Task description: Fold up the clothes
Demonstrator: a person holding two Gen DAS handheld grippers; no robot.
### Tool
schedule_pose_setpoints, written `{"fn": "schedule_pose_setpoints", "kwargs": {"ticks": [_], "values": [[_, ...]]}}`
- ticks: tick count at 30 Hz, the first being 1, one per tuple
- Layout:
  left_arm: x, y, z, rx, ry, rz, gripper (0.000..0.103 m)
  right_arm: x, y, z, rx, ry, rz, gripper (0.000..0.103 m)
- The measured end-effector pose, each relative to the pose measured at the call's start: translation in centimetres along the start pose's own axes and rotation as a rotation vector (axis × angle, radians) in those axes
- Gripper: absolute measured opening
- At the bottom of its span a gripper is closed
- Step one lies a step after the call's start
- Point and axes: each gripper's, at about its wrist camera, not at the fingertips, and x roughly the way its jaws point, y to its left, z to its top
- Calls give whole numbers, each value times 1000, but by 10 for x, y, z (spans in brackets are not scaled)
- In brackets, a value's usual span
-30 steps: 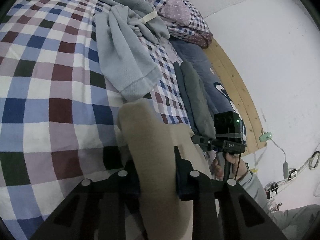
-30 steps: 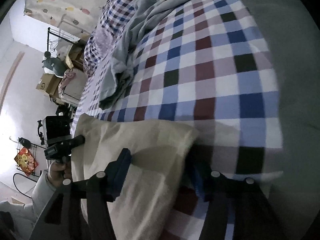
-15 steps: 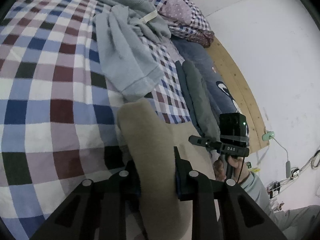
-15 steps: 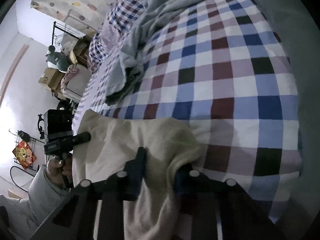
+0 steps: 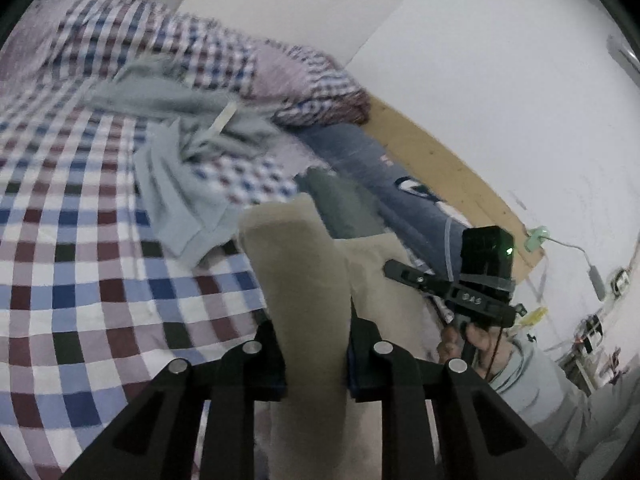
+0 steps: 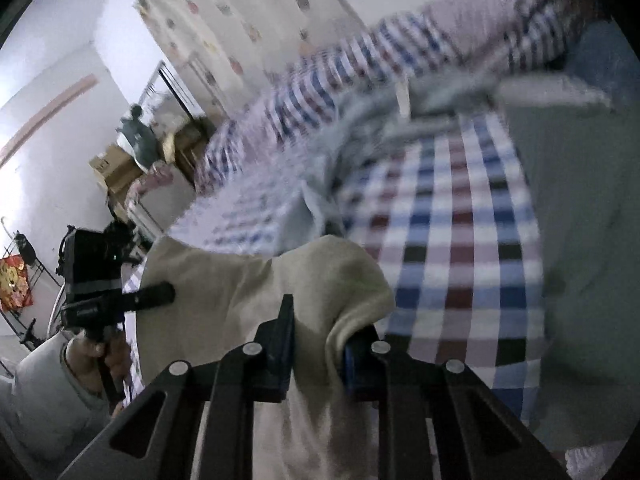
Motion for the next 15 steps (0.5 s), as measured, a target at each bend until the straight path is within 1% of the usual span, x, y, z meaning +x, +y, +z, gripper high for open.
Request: {"fn": "schedule_pose_setpoints", "kwargs": {"ticks": [3, 5, 6, 8, 10, 13, 15], "values": [[-17, -26, -8, 67, -38, 21, 20, -21, 14, -8, 14, -76, -12, 20], [-24, -40, -15, 92, -51, 22, 20, -32, 20, -14, 34, -98, -5, 20], [-28, -45, -19, 86, -57, 33, 19, -37, 23, -17, 44, -102, -3, 20], [-40, -55, -28, 58, -74, 23, 19, -50, 30, -22, 60, -111, -8, 20], [-48, -64, -34, 47, -87, 30, 17, -63, 43, -29, 62, -144, -13, 20], [-62, -84, -42, 50, -103, 34, 16, -90, 64, -40, 53, -196, -16, 19], [-71, -103, -42, 82, -111, 40, 16, -109, 75, -47, 53, -230, -18, 19]]}}
